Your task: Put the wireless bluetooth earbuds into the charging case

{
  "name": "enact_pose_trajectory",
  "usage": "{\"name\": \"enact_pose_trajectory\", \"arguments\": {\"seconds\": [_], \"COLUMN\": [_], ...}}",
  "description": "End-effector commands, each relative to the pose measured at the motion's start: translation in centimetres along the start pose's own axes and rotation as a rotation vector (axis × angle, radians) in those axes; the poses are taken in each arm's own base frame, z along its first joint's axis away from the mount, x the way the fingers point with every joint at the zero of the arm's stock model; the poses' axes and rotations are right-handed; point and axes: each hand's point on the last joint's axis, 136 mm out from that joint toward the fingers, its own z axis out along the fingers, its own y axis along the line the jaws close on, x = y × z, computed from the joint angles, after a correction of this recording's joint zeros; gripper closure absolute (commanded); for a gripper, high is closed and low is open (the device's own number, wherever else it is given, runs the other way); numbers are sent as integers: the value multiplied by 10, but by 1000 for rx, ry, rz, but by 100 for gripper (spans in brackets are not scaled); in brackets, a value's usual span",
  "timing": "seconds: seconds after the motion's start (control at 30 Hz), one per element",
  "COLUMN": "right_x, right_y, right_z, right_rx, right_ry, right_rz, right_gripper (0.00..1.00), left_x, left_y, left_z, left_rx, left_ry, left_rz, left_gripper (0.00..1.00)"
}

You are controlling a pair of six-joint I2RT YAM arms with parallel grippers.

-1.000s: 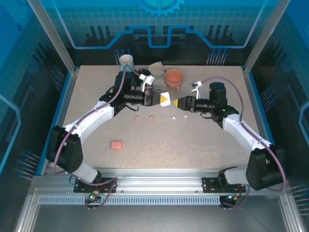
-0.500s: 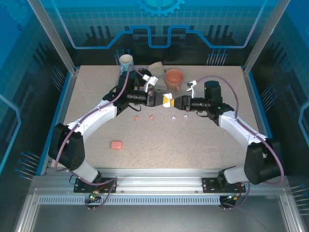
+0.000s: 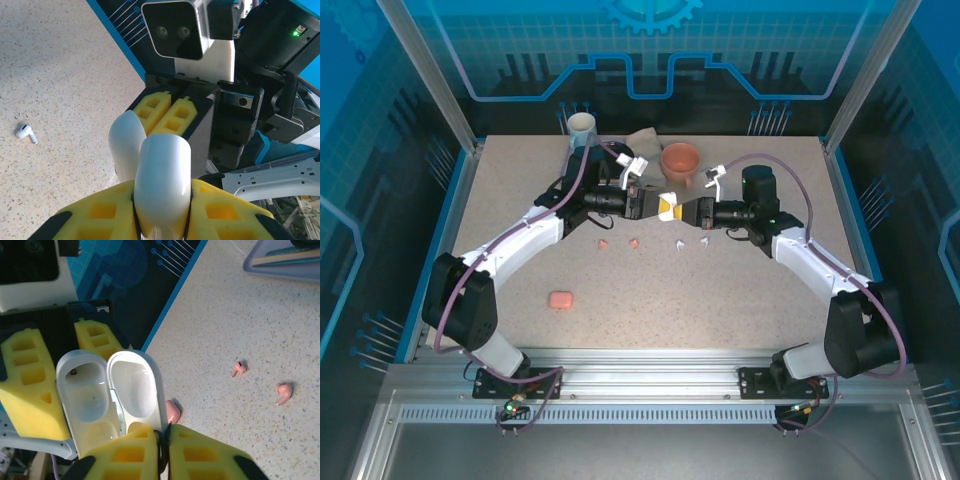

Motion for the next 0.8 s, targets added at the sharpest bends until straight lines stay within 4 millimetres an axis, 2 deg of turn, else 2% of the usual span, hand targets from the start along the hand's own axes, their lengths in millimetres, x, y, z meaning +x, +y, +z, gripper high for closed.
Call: {"name": "enact_pose_trajectory", "arguments": {"seconds": [0.0, 0.1, 0.13, 0.3, 0.43, 0.53, 0.67, 0.77], "right_x": [-4, -6, -7, -11, -8, -2, -1, 2], "right_y": [14, 13, 12, 3, -8, -16, -28, -31], "right_z": [4, 2, 1, -7, -16, -25, -34, -31], "right_rx": [-38, -27, -21, 55, 196, 307, 478, 545], "right_ry": [19, 20, 19, 33, 110, 200, 311, 403], "right_rz": [-40, -36, -36, -24, -39, -98, -237, -373], "right_gripper": [100, 100, 100, 100, 100, 100, 100, 100], "left_x": [-6, -6, -5, -6, -12, -19, -21, -15], "left_y": [-15, -15, -15, -9, -3, 3, 14, 19], "left_z": [4, 4, 4, 2, -8, -22, -39, -47], "left_rx": [40, 37, 36, -5, -51, -83, -141, -155], "left_ry": [3, 4, 5, -7, -30, -40, 8, 84], "left_rz": [30, 29, 28, 35, 52, 59, 88, 87], "left_gripper": [97, 92, 86, 32, 11, 6, 5, 4]}}
